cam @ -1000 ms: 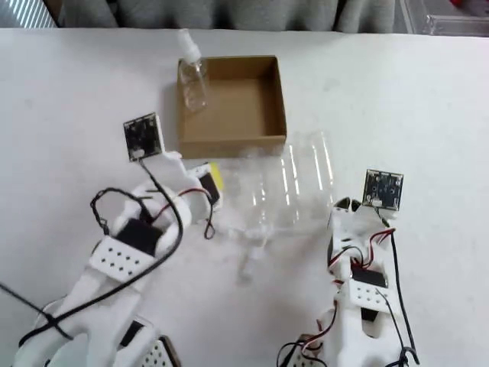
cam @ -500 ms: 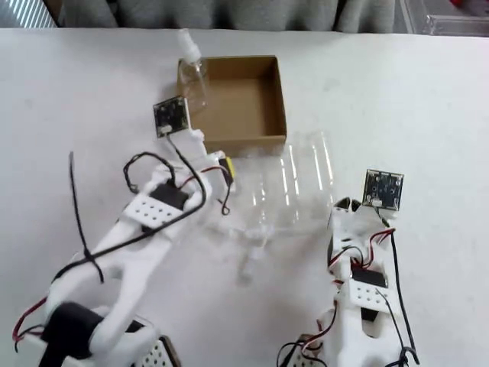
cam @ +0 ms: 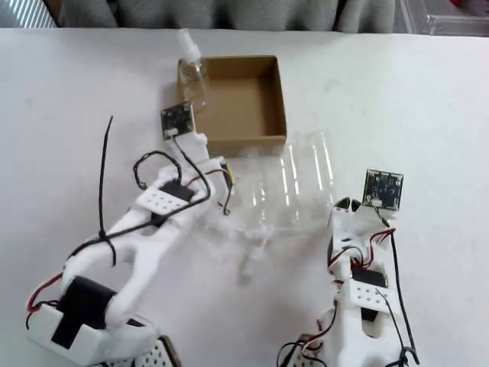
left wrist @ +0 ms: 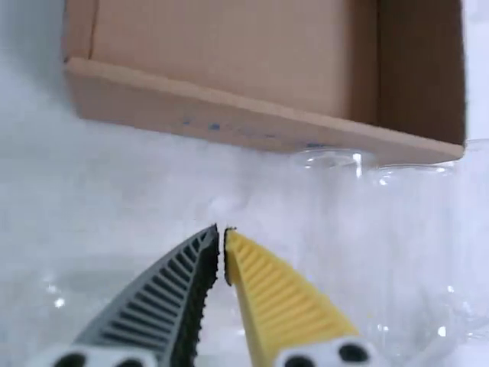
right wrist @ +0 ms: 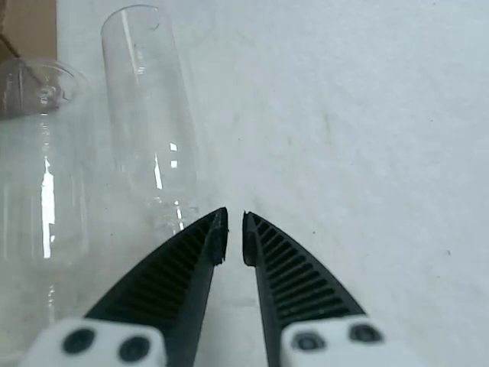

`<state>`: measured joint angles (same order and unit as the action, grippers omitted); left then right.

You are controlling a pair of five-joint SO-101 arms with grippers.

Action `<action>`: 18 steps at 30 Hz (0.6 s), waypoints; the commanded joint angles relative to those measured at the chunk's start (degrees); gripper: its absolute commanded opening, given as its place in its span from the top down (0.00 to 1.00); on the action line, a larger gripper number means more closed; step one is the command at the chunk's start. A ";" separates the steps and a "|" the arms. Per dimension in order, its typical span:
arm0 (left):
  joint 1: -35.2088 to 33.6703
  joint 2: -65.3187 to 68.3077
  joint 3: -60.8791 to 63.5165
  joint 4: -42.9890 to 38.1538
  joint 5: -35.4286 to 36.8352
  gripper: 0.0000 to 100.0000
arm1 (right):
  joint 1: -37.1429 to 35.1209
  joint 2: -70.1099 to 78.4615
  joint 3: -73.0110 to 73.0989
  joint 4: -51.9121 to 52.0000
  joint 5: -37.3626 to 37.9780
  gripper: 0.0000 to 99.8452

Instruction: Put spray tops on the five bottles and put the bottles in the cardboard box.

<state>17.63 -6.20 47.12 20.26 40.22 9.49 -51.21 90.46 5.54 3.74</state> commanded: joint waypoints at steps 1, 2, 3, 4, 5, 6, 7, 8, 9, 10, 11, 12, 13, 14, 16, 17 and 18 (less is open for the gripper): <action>-2.42 -0.13 -2.46 6.51 0.18 0.98 | 0.22 -0.40 -0.09 -1.19 0.70 0.98; -2.86 -0.13 -2.46 7.47 0.18 0.98 | 0.22 -0.40 -0.09 -1.19 0.70 0.98; -3.30 -0.13 -2.46 8.26 0.18 0.98 | 0.22 -0.40 -0.18 -1.19 0.70 0.98; -3.65 -0.13 -2.46 9.05 0.18 0.98 | 0.22 -0.40 -0.18 -1.19 0.70 0.98; -4.00 -0.13 -2.46 9.85 0.18 0.98 | 0.22 -0.40 -0.18 -1.19 0.70 0.98; -4.26 -0.22 -2.55 10.20 0.18 0.98 | 0.22 -0.40 -0.18 -1.19 0.70 0.98; -4.44 -0.57 -2.55 10.37 0.18 0.98 | 0.22 -0.40 -0.18 -1.19 0.70 0.98; -4.70 -1.45 -2.55 10.55 0.18 0.98 | 0.22 -0.40 -0.18 -1.19 0.70 0.98; -4.70 -2.86 -2.55 10.64 0.18 0.98 | 0.22 -0.40 -0.18 -1.19 0.70 0.98; -4.70 -4.62 -2.46 10.99 0.18 0.98 | 0.22 -0.40 -0.18 -1.19 0.70 0.98; -4.53 -6.81 -2.46 12.48 0.18 0.98 | 0.22 -0.40 -0.18 -1.19 0.70 0.98; -4.26 -9.27 -2.46 14.51 0.18 0.98 | 0.22 -0.40 -0.18 -1.19 0.70 0.98; -4.26 -11.91 -2.46 16.53 0.09 0.98 | 0.22 -0.40 -0.18 -1.19 0.70 0.98; -4.35 -14.73 -2.20 18.29 0.09 0.98 | 0.22 -0.40 -0.18 -1.19 0.70 0.98; -4.62 -19.47 -1.93 21.89 0.09 0.98 | 0.22 -0.40 -0.18 -1.27 0.70 0.98; -4.62 -21.49 -1.93 24.00 -0.44 0.98 | 0.13 -0.40 -0.18 -1.63 0.70 0.98; -4.62 -23.16 -2.02 25.93 -2.29 0.98 | 0.13 -0.40 -0.18 -2.15 0.70 0.98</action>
<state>13.67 -19.74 47.12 39.16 40.22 9.49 -51.21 90.46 5.45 3.74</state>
